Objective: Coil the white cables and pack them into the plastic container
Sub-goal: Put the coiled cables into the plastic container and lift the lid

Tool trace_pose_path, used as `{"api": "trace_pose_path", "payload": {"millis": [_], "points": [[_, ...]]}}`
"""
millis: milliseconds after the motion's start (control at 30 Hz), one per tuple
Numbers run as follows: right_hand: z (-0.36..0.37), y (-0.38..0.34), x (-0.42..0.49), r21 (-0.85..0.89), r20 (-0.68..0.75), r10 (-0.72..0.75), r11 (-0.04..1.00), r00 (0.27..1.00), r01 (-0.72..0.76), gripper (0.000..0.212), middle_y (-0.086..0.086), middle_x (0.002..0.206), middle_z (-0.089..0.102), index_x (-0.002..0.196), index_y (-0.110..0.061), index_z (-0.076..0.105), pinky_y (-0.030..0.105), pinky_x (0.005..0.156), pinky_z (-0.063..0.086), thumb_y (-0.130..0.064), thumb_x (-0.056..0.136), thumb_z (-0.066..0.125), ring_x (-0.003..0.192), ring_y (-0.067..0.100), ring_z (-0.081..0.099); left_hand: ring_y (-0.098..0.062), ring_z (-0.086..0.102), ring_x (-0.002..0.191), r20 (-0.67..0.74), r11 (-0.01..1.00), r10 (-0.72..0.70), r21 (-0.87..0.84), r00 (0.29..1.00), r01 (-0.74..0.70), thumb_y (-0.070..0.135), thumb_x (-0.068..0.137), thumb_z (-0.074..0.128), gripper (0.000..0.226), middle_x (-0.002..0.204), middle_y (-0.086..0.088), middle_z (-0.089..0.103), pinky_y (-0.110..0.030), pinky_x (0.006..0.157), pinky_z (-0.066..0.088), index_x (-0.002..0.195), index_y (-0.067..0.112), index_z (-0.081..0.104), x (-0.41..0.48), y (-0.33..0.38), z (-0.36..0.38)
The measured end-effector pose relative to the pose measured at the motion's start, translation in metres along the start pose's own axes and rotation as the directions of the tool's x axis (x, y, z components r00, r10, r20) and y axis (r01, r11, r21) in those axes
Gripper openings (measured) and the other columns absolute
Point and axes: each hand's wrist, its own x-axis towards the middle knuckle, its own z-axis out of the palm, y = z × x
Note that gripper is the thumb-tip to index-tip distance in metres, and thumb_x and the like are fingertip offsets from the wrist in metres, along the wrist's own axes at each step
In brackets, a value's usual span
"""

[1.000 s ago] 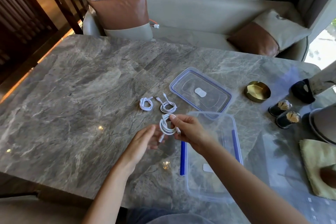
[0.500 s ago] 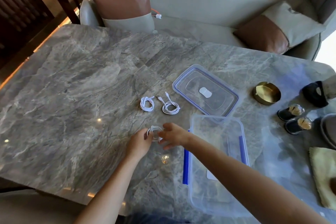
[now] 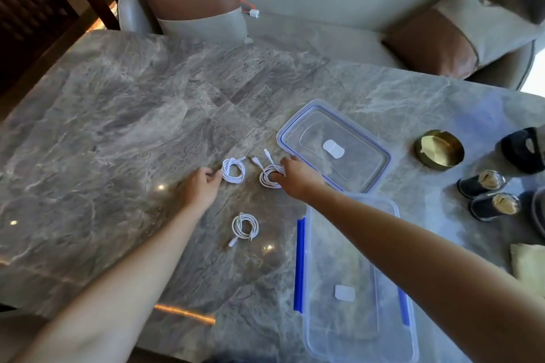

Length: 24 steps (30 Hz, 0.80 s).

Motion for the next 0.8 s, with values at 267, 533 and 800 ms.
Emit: {"api": "trace_pose_path", "payload": {"millis": [267,533,800], "points": [[0.012,0.001,0.019,-0.179,-0.055,0.02,0.983,0.998,-0.03,0.04,0.009,0.123,0.059,0.126,-0.014,0.044,0.036,0.083,0.046,-0.028,0.09,0.057,0.111,0.03,0.06,-0.035,0.062,0.093,0.097,0.982,0.011,0.187,0.995,-0.029,0.023,0.079,0.065,0.019,0.098,-0.02,0.068,-0.036,0.076,0.047,0.086,0.006,0.061,0.018,0.024,0.011],[0.017,0.001,0.027,-0.245,-0.047,-0.081,0.967,0.996,0.067,0.023,0.012,0.111,0.063,0.113,-0.016,0.055,0.036,0.075,0.047,-0.017,0.089,0.054,0.1,0.031,0.063,-0.021,0.055,0.071,0.105,0.999,-0.007,0.035,0.994,0.004,0.019,0.077,0.071,0.014,0.073,-0.009,0.062,-0.028,0.061,0.033,0.073,0.01,0.061,0.012,0.004,0.008],[-0.048,0.025,-0.003,0.256,-0.338,-0.039,0.958,0.94,0.132,0.01,0.001,0.093,0.069,0.094,-0.019,0.06,0.031,0.07,0.048,-0.021,0.085,0.055,0.087,0.023,0.064,-0.021,0.057,0.065,0.031,0.956,0.219,-0.208,0.975,-0.208,0.01,0.074,0.073,0.011,0.066,-0.002,0.06,-0.031,0.068,0.046,0.081,0.012,0.064,-0.015,0.031,-0.008]]}}
